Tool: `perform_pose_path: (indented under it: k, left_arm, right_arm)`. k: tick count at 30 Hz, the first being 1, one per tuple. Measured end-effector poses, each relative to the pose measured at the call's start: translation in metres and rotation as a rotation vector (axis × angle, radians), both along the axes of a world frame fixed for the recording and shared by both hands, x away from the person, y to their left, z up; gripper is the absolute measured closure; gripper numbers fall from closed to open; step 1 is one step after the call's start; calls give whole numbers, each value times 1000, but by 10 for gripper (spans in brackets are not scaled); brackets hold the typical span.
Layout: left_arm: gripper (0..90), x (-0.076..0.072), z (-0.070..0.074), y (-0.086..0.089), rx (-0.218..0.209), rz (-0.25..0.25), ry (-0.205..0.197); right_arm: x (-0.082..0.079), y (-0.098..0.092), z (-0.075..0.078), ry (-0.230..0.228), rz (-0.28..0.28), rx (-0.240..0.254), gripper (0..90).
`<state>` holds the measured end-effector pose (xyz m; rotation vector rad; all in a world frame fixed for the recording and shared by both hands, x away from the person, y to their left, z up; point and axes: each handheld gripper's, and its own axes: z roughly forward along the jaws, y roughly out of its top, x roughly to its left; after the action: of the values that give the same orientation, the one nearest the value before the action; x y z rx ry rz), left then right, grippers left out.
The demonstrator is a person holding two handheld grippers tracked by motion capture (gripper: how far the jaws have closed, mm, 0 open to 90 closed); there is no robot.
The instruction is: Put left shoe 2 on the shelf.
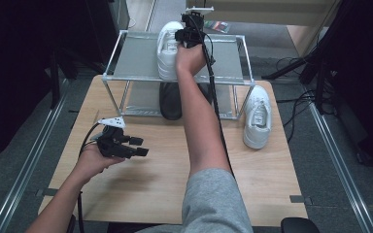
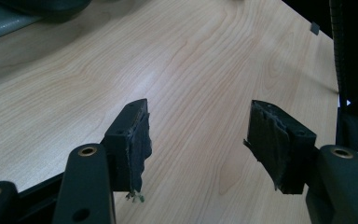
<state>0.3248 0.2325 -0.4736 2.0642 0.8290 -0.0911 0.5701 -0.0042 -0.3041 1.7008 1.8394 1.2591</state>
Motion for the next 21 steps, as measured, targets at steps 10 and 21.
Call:
perform_pose_path:
  k: [10, 21]
  left_arm:
    - [393, 0, 0, -1, 11, -6, 5]
    - [391, 0, -1, -5, 24, -13, 6]
  right_arm:
    - [-5, -5, 8, -19, 44, 12, 649]
    - [-31, -22, 26, -64, 106, 7, 649]
